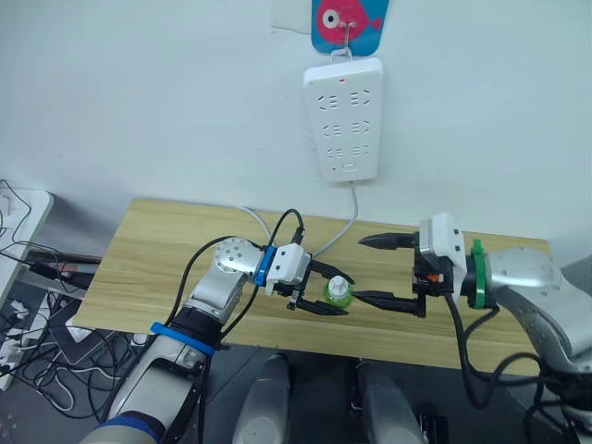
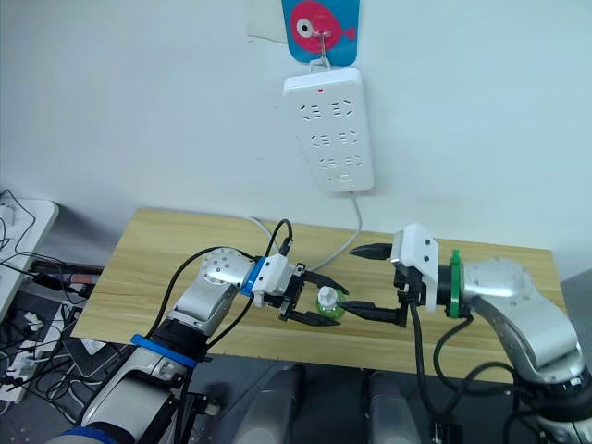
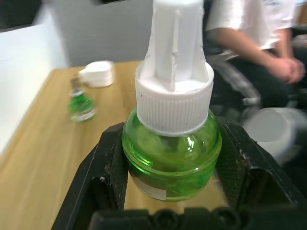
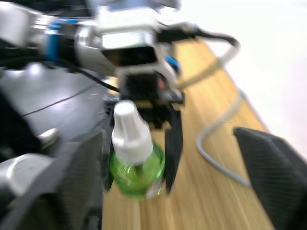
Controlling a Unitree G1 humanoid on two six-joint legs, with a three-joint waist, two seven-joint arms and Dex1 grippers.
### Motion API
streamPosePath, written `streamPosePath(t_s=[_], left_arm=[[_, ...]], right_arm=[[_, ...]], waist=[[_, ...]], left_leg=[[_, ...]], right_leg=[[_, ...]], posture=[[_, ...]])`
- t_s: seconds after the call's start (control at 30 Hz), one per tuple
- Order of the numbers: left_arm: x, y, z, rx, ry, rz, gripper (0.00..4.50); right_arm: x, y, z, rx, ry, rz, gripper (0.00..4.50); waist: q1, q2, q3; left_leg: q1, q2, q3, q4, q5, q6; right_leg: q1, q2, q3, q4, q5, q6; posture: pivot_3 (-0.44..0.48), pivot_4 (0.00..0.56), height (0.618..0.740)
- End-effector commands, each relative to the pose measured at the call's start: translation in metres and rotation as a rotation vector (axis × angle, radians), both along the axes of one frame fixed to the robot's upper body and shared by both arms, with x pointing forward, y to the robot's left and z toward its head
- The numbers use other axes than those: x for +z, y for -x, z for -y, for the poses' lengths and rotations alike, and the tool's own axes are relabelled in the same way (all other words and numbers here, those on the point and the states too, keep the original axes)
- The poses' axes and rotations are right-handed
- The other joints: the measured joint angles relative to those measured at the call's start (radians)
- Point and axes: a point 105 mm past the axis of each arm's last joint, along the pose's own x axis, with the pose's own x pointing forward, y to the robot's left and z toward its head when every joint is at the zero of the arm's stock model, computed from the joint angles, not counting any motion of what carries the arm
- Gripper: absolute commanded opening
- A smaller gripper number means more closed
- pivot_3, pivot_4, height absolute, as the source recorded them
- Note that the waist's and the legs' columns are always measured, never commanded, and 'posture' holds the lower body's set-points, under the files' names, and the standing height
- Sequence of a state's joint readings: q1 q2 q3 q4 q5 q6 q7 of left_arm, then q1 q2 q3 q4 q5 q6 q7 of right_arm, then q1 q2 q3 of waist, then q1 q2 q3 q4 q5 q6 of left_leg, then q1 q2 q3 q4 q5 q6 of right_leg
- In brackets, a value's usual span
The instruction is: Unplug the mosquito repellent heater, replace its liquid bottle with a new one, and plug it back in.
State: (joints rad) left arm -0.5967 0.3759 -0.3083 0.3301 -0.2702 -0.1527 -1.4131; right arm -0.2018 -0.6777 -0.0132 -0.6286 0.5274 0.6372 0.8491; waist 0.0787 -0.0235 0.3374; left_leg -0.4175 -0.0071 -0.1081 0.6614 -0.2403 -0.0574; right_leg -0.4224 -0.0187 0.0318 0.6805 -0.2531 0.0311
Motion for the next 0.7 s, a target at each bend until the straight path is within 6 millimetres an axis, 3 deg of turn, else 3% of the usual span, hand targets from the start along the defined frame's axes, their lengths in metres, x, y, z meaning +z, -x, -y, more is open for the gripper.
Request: streamPosePath(t_s=[0.03,0.27,0.57,0.7], left_arm=[[0.008,-0.007,0.005,0.073,0.051,0.009,2.27],[0.008,-0.008,0.011,0.101,0.065,-0.017,2.27],[0.01,-0.011,0.016,0.103,0.067,-0.014,2.27],[0.009,-0.009,0.016,0.096,0.068,-0.013,2.27]], right_arm=[[0.009,0.001,-0.003,-0.178,-0.048,0.09,4.48],[-0.003,-0.001,-0.031,-0.312,-0.114,0.123,4.48],[-0.012,-0.001,-0.039,-0.387,-0.145,0.102,4.48],[-0.012,0.0,-0.039,-0.412,-0.162,0.097,3.53]], waist=[[-0.003,0.0,0.0],[-0.026,0.0,0.0],[-0.029,0.0,0.0],[-0.03,0.0,0.0]], left_leg=[[0.0,0.0,0.001,0.0,0.0,0.0],[0.001,0.0,0.002,0.0,0.0,0.0],[0.001,0.0,0.002,0.0,0.0,0.0],[0.001,0.0,0.001,0.0,0.0,0.0]], right_leg=[[0.0,0.0,0.001,0.0,0.0,0.0],[-0.001,0.001,0.002,0.0,0.0,0.0],[-0.001,0.0,0.001,0.0,0.0,0.0],[-0.001,0.0,0.001,0.0,0.0,0.0]], posture=[[0.199,0.292,0.74],[0.183,0.289,0.74],[0.18,0.285,0.74],[0.18,0.277,0.74]])
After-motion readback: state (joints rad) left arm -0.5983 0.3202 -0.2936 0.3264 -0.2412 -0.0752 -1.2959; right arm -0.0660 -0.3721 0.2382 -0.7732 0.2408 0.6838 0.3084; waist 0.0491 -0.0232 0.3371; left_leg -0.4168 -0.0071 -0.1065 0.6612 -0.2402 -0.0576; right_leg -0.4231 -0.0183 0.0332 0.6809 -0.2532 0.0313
